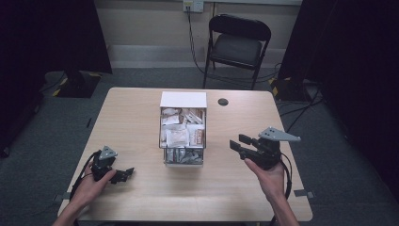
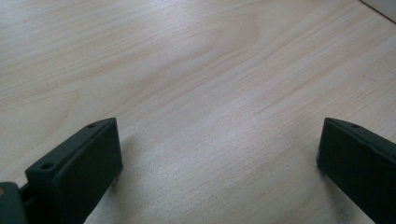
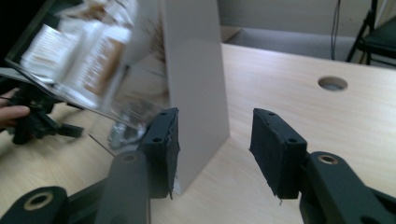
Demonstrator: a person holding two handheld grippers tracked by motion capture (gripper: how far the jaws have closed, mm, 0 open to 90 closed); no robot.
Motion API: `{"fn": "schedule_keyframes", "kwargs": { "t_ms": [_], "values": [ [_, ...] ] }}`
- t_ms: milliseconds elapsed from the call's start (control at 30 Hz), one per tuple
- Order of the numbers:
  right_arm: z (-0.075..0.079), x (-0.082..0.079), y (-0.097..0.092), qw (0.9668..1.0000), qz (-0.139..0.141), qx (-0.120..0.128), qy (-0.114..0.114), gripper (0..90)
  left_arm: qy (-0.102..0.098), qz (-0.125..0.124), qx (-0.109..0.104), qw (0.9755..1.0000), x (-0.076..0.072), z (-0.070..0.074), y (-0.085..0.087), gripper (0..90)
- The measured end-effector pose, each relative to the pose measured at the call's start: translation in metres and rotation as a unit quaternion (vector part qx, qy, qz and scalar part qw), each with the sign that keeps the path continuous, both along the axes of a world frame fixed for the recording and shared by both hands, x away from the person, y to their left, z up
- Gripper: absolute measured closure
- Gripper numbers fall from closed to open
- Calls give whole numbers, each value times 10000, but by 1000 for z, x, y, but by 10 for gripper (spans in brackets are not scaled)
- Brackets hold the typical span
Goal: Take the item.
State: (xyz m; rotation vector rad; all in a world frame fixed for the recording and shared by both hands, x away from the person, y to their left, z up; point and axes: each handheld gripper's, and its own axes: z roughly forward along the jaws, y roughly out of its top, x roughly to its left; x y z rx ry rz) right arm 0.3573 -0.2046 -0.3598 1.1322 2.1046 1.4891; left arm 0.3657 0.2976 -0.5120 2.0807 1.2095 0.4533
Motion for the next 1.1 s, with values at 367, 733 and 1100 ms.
{"fn": "schedule_keyframes", "kwargs": {
  "t_ms": [367,733,1100],
  "values": [
    [36,-4,23,9975,511,288,-386,521,0,-1,0,10000,0,0,0,0],
    [51,5,60,9941,937,301,-454,551,0,-1,1,10000,0,0,0,0],
    [49,17,91,9913,1260,234,-289,603,0,-1,-1,10000,0,0,0,0]
  ]
}}
